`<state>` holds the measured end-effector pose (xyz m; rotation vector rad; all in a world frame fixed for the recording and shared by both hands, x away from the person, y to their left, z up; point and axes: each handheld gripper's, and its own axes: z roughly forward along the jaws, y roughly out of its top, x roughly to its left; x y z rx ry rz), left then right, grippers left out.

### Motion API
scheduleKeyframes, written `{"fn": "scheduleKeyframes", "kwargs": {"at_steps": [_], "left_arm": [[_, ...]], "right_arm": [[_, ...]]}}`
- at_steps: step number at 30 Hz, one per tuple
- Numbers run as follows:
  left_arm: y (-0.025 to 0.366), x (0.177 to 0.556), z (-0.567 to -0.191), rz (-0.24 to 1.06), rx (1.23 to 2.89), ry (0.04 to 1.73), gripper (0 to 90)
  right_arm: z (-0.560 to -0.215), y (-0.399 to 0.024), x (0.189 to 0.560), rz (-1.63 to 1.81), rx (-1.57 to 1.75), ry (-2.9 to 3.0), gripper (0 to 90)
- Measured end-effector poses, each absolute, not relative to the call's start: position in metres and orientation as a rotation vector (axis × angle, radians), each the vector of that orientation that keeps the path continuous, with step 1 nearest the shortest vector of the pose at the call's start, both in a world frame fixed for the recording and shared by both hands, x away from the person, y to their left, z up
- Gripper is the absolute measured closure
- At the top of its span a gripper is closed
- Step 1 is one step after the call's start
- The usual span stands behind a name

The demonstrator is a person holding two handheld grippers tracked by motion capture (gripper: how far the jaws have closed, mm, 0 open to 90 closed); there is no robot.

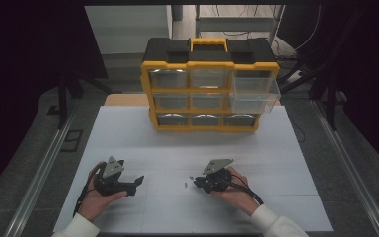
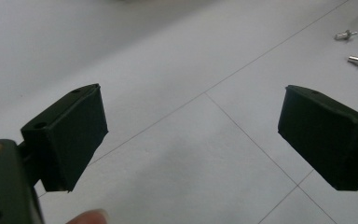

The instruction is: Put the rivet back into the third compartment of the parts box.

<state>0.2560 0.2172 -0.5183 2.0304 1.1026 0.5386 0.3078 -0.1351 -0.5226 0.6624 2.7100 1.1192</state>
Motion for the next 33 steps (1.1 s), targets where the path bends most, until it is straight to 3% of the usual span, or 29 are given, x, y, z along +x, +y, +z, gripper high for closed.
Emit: {"fn": "scheduleKeyframes", "kwargs": {"at_steps": [33], "left_arm": [[0.217,0.256,-0.519,0.539,2.029,1.103,8.3]], "right_arm": [[-0.471,-0.166,0.313,1.444,0.639,2.559,83.1]]}}
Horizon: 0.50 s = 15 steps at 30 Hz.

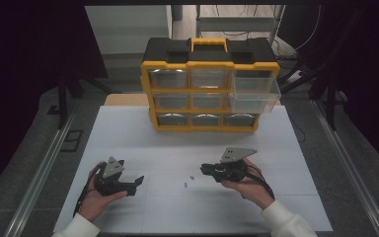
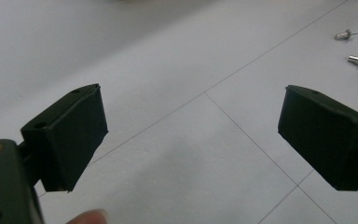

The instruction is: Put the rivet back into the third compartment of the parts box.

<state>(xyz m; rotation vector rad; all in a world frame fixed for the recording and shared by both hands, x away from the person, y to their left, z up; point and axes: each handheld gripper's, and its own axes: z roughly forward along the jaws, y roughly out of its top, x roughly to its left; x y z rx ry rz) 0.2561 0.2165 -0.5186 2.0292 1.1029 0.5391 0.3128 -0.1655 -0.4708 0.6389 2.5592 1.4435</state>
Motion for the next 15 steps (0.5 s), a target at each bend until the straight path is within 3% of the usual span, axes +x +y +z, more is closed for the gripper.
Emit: {"fn": "scheduleKeyframes", "kwargs": {"at_steps": [15], "left_arm": [[0.216,0.256,-0.519,0.538,2.027,1.106,8.3]], "right_arm": [[-0.439,-0.177,0.313,1.524,0.623,2.475,83.0]]}}
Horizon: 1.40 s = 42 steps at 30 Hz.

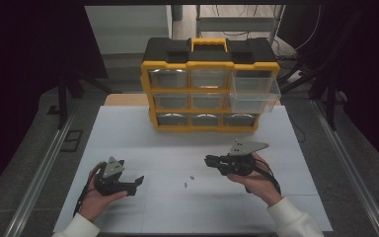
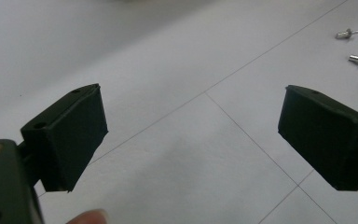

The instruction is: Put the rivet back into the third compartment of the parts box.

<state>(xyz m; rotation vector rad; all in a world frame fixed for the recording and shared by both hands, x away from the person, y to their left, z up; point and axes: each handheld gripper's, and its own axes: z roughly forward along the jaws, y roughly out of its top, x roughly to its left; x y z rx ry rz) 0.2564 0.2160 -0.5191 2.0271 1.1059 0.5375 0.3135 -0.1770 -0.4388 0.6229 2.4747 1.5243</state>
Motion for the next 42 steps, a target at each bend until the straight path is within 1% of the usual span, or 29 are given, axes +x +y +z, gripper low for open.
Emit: {"fn": "scheduleKeyframes", "kwargs": {"at_steps": [17,42], "left_arm": [[0.216,0.257,-0.519,0.535,2.029,1.107,8.2],[0.216,0.257,-0.519,0.538,2.032,1.104,8.2]], "right_arm": [[-0.382,-0.184,0.321,1.601,0.559,2.375,83.1],[-0.336,-0.197,0.333,1.669,0.549,2.282,83.1]]}}
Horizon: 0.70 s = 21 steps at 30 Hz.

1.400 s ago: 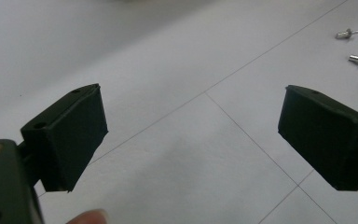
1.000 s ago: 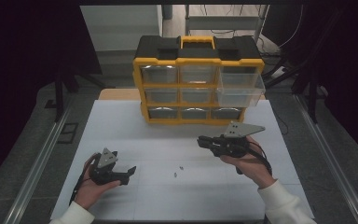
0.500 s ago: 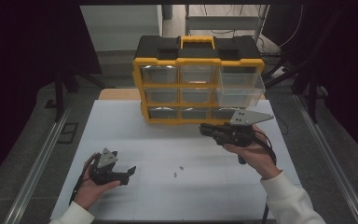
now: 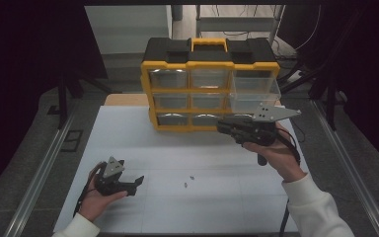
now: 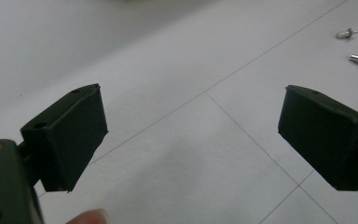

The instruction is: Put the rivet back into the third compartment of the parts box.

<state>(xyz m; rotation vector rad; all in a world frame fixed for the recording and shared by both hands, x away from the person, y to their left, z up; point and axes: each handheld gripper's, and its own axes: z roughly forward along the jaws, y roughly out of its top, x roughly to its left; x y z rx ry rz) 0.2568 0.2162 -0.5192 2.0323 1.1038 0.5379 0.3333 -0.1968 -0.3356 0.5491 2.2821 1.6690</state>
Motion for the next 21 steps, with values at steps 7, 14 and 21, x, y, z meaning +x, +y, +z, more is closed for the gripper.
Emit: {"fn": "scheduleKeyframes", "kwargs": {"at_steps": [7,14,21], "left_arm": [[0.216,0.257,-0.519,0.540,2.031,1.105,8.2],[0.217,0.257,-0.519,0.542,2.027,1.105,8.3],[0.216,0.257,-0.519,0.542,2.027,1.105,8.3]], "right_arm": [[-0.324,-0.200,0.337,1.677,0.552,2.259,83.1],[-0.315,-0.204,0.343,1.690,0.553,2.239,83.1],[-0.307,-0.206,0.347,1.692,0.559,2.218,83.1]]}}
